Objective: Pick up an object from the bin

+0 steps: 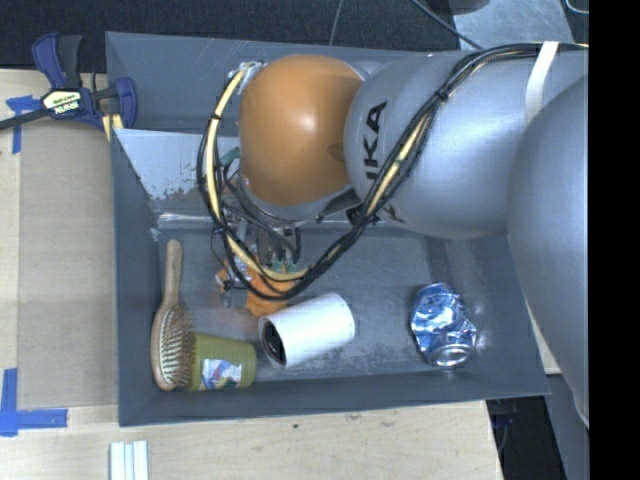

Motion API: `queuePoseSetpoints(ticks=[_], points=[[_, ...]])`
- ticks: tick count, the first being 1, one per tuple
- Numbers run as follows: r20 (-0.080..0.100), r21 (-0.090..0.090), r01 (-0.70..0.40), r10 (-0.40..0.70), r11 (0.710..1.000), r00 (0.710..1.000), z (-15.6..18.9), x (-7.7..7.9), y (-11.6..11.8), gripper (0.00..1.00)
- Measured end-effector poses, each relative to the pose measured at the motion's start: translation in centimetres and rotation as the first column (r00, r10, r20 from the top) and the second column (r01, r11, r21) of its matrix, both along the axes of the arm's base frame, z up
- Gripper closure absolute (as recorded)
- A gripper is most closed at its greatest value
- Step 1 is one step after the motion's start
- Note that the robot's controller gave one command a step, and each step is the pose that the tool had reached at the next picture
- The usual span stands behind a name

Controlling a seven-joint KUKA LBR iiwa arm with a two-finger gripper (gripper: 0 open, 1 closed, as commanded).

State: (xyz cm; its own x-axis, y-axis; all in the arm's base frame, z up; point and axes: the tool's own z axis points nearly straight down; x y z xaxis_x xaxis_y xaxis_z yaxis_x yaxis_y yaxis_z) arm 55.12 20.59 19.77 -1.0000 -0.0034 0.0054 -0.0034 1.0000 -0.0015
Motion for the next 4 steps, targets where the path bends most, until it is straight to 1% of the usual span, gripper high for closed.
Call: queuePoseSetpoints(ticks=[1,2,3,4], points=[[-0.003,-0.003,0.181,-0.181,0.983,0.983,-9.7,4.6,-1.6,0.0],[-0.004,-0.003,0.109,-0.109,0.994,0.994,-12.6,4.3,-11.5,0.0],[-0.001,-0.006,0.128,-0.128,0.992,0.992,-12.7,4.5,-17.6,0.0],[-0.001,-0.002,0.124,-0.124,0.992,0.992,-12.7,4.5,-17.2,1.0]])
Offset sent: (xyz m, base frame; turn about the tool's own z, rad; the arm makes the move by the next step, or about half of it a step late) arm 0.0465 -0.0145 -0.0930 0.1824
